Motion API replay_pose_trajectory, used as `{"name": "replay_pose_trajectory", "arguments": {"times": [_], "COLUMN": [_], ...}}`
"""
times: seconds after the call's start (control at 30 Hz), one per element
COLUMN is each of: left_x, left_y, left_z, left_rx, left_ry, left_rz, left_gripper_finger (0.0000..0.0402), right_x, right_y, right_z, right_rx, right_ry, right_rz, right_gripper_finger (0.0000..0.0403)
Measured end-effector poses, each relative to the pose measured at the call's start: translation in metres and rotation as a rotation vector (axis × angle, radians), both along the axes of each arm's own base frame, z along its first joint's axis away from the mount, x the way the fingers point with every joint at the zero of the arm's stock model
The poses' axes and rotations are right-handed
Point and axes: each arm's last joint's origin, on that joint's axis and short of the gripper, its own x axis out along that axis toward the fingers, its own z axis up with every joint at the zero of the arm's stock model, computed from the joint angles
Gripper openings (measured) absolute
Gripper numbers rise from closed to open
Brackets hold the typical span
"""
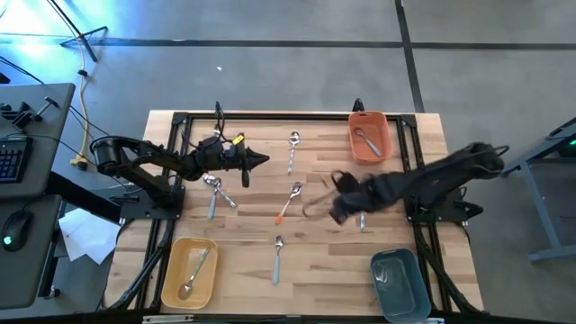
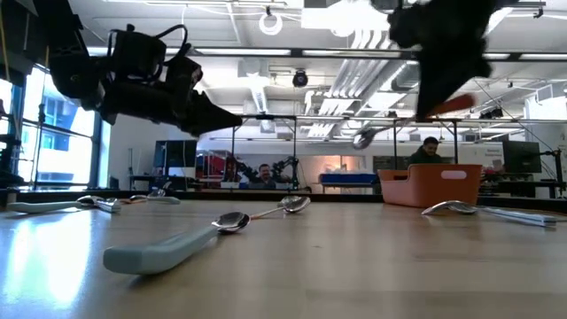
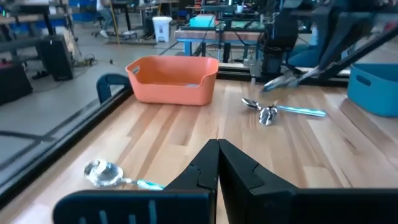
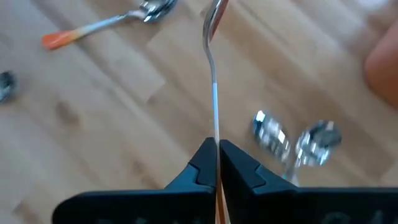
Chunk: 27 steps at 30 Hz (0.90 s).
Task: Sort silverware by color (type)
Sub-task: Put the top middle orange spoon into the dark blue bin
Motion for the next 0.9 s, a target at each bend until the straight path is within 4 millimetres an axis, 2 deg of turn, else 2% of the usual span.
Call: {"name": "replay_pose_trajectory", "arguments": {"times": [0.43, 0.73, 0.9], "left_x": [0.001, 0.005, 0.008], "left_y": [-0.004, -0.014, -0.021], "left_z": [-0.001, -0.001, -0.002], "left_rx": [0.017, 0.015, 0.018], "left_ry": [0.009, 0.017, 0.030], "left_rz": [-0.023, -0.056, -0.046], "left_gripper_finger": [0.0000, 0.0000, 0.0000], "right_x": [-0.047, -0.109, -0.149], "right_y": [0.093, 0.152, 0.174], "right_z": [0.006, 0.006, 0.006], "right_rx": [0.169, 0.369, 0.500], "right_ry": [-0.141, -0.171, -0.153], "right_rz": [0.010, -0.031, -0.110], "right_gripper_finger": [0.0001, 0.0000, 0.0000]}}
